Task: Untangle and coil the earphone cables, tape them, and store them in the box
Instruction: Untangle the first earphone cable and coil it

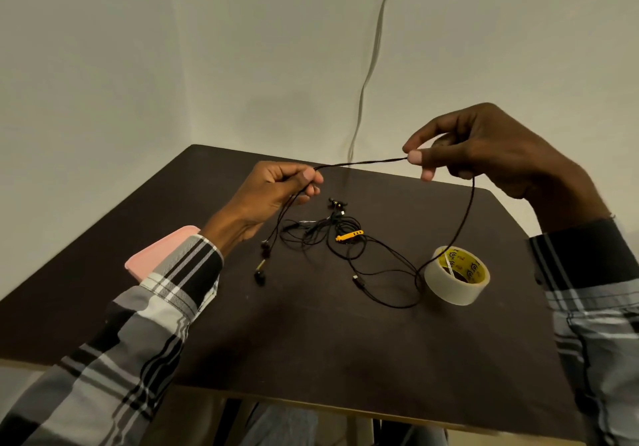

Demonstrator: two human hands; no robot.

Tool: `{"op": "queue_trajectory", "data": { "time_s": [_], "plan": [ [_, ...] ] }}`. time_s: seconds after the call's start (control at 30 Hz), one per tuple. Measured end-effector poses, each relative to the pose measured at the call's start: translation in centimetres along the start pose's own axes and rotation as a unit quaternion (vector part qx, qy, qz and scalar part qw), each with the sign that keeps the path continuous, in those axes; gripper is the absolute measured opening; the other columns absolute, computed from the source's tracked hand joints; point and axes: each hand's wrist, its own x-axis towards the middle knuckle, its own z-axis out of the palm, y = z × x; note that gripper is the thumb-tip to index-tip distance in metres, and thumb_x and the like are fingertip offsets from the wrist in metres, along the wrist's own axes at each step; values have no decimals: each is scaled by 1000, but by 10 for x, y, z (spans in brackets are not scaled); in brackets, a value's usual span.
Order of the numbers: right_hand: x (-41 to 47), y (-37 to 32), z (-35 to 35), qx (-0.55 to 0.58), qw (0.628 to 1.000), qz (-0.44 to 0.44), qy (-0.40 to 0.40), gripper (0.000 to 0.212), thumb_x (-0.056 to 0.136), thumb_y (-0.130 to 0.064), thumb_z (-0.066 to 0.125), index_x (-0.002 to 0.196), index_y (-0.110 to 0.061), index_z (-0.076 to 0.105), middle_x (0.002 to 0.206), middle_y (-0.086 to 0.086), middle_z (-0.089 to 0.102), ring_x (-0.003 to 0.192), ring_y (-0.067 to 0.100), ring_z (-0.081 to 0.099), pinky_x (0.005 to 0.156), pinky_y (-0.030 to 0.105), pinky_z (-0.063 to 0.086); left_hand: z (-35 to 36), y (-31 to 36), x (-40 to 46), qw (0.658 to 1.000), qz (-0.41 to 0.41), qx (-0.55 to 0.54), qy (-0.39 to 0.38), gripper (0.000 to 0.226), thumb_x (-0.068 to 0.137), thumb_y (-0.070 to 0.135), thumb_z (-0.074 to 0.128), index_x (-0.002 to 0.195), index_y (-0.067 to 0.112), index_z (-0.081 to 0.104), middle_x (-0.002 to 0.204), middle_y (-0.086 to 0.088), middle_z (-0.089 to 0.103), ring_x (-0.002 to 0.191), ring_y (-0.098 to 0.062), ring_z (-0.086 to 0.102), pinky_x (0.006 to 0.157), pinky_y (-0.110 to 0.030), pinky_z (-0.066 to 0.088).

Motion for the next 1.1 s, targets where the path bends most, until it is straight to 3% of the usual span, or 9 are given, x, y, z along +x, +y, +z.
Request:
{"op": "queue_trajectory", "data": {
  "time_s": [0.13,0.2,0.37,0.47,0.57,0.7,0.83,1.0,1.1],
  "plan": [
    [-5,9,-15,-15,996,26,86,17,79,-25,80,84,-8,77,59,4,69,50,11,38,51,23,32,-20,-10,1,998,-14,18,64,14,95,18,60,94,13,73,79,-1,71,94,-19,69,100,-51,51],
    [-6,10,-20,4,992,8,130,18,79,-25,80,80,-8,76,60,1,70,53,13,39,53,25,33,-26,-15,1,996,-25,58,67,13,94,18,62,97,18,75,90,-2,75,100,-19,69,103,-50,48],
    [2,-5,4,29,993,-35,112,12,82,-24,79,78,-13,76,63,2,72,58,17,43,52,24,35,0,3,4,995,-1,98,1,38,88,39,61,121,23,65,121,10,69,123,3,54,106,-24,43],
    [11,-14,27,21,995,-50,81,11,84,-20,78,77,-13,75,62,2,73,51,9,44,48,20,35,35,29,6,994,73,75,-39,32,93,35,59,119,18,68,114,9,72,120,2,58,98,-15,45],
    [15,-17,40,20,995,-66,77,9,86,-18,76,79,-11,76,57,-2,70,45,4,44,46,17,34,56,46,10,987,141,59,-43,18,96,16,60,106,8,73,96,-2,76,103,-10,69,96,-23,50],
    [11,-11,33,40,992,-60,99,14,85,-21,77,86,-6,76,63,1,73,48,7,44,47,19,35,53,47,18,988,143,46,29,8,91,12,67,93,12,75,82,-10,73,78,-10,70,84,-27,55],
    [2,2,19,32,992,-27,122,19,84,-26,78,87,-7,77,63,3,72,50,12,40,48,21,34,34,33,19,990,87,19,110,7,91,19,68,92,17,75,84,-4,74,84,-12,70,86,-37,57],
    [-11,20,7,-53,996,21,74,28,83,-41,73,79,-13,78,52,1,60,47,6,44,48,16,37,2,17,21,972,7,-43,229,12,92,17,67,99,10,73,79,0,69,79,-8,66,84,-29,54],
    [-12,25,6,-43,995,26,87,31,83,-42,72,78,-11,78,51,1,54,49,6,45,56,18,40,-5,8,25,969,-33,3,244,19,95,17,63,109,10,72,92,1,73,94,-5,68,92,-25,49]
  ]
}}
